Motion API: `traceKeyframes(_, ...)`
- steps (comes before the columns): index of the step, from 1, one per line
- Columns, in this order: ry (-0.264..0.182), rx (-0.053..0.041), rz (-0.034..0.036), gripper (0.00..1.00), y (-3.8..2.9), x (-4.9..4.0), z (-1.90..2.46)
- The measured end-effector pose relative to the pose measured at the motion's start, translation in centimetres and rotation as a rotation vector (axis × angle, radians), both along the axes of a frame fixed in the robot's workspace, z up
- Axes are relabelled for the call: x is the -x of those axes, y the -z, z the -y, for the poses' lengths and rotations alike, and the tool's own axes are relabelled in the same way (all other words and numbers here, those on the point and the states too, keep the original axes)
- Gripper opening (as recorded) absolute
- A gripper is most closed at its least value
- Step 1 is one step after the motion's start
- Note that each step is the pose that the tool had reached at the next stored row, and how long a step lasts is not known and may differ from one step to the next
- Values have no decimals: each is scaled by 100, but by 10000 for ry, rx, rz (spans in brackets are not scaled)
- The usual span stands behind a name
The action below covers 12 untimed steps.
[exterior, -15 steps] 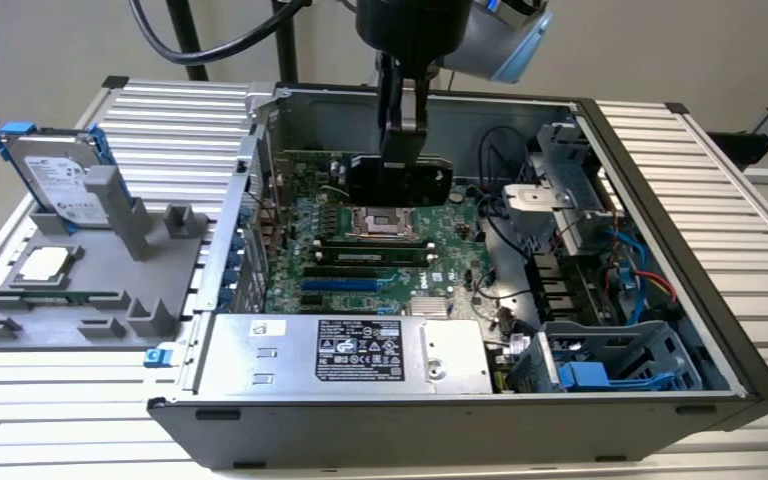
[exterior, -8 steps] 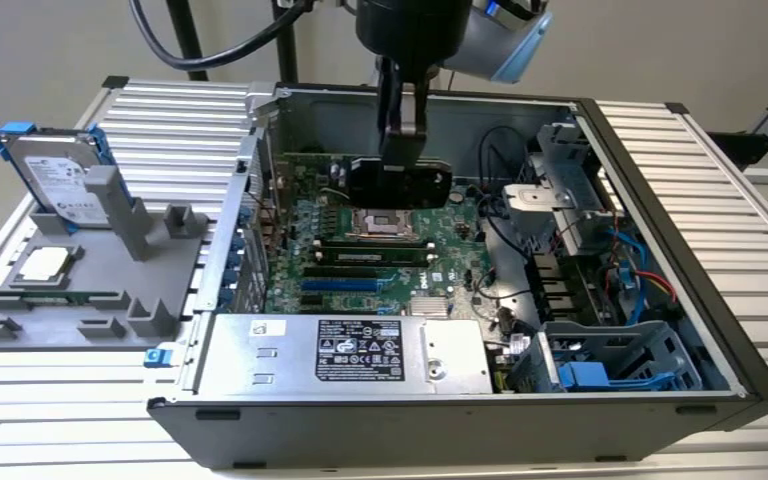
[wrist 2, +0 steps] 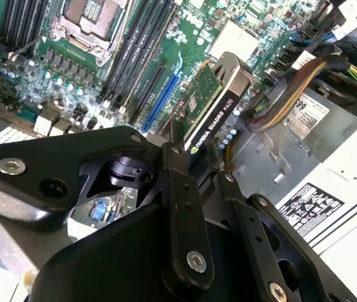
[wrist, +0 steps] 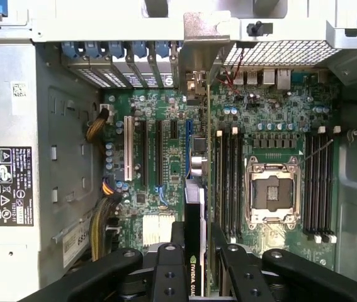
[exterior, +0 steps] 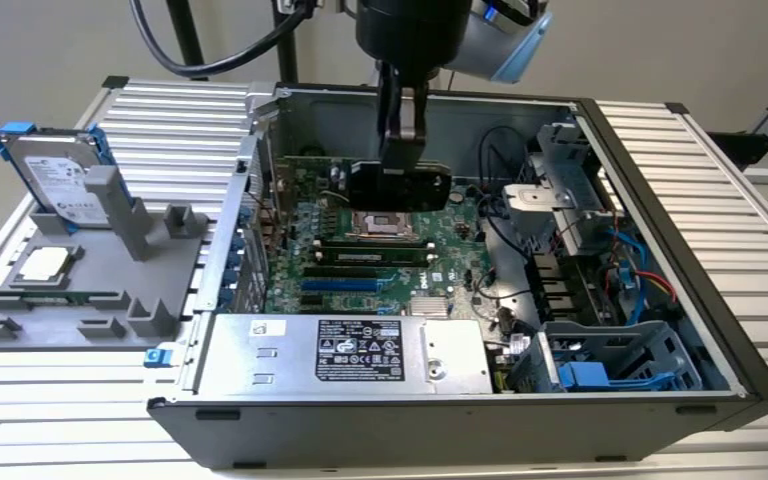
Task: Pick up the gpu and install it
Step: 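Insert the gpu into the slot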
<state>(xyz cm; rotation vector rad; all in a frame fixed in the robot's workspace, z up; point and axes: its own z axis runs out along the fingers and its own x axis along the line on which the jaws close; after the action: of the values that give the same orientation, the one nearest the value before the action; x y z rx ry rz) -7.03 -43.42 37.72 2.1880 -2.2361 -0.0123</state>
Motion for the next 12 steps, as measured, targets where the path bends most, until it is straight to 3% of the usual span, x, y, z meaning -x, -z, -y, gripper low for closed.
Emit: traceKeyframes(12, 1, 12, 0, 0, 46, 0, 0)
